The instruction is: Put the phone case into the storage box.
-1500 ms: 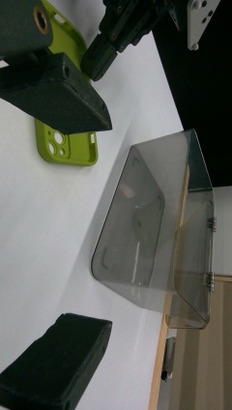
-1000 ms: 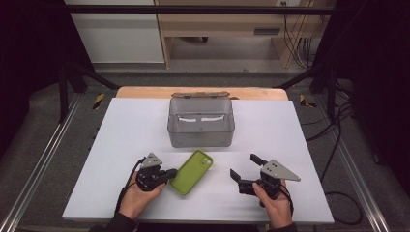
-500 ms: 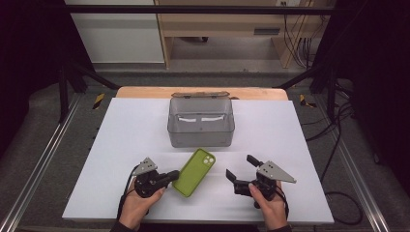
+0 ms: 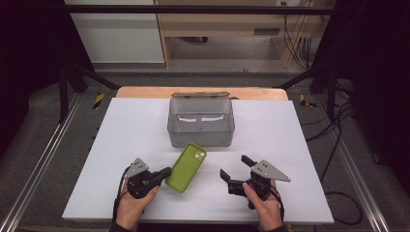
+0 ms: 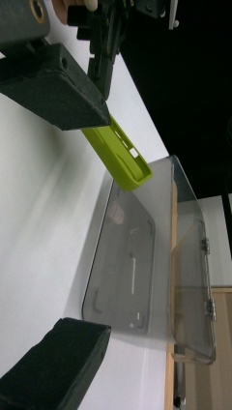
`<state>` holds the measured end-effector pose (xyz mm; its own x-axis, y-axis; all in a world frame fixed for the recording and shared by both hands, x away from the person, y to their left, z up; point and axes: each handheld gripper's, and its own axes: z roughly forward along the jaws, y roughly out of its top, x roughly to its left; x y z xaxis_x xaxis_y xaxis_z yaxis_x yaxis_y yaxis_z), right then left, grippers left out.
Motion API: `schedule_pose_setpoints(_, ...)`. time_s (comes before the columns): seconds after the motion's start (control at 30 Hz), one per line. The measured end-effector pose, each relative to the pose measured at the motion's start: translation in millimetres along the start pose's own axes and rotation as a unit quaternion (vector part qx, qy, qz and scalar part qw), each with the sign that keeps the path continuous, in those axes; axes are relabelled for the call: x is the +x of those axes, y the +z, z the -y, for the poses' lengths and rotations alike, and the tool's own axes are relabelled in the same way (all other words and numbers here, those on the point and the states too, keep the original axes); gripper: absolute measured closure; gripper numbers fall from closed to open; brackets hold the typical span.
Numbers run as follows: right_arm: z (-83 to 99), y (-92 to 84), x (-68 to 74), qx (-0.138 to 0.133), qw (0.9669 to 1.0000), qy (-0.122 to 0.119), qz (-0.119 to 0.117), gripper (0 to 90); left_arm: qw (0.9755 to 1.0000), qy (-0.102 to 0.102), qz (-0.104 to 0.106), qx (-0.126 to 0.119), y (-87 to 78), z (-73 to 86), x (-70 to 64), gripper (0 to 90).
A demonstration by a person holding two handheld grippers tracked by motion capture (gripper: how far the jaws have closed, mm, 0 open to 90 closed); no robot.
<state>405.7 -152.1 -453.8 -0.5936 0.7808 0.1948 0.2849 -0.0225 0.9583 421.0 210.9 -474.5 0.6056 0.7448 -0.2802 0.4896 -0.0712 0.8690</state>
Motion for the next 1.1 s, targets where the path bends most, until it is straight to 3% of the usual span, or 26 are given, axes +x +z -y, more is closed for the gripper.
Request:
schedule_pose_setpoints(0.23,-3.2,12.7,14.9,0.002,0.9998,0.016,-0.013,5.1,0.9992,-0.016,-0.024,-0.027,-9.8,-1.6,9.8,88.3)
schedule_pose_setpoints(0.53,-3.1,25.6,31.6,-0.002,0.9992,0.028,-0.030,4.9,0.9982,-0.021,-0.046,-0.032,-13.7,-0.7,12.8,88.3)
schedule_pose_setpoints(0.77,-6.5,29.4,38.1,0.003,0.9991,0.025,-0.033,4.9,0.9984,-0.019,-0.040,-0.036,-14.3,-1.5,12.1,88.3)
schedule_pose_setpoints(0.83,-8.0,30.0,41.7,0.009,0.9997,0.005,-0.023,4.9,0.9984,-0.018,-0.037,-0.038,-14.1,-1.9,10.5,88.3)
schedule_pose_setpoints(1.1,-20.6,37.0,54.6,0.000,0.9995,0.012,-0.029,4.4,0.9978,-0.014,-0.035,-0.053,-14.4,-3.5,2.7,88.3)
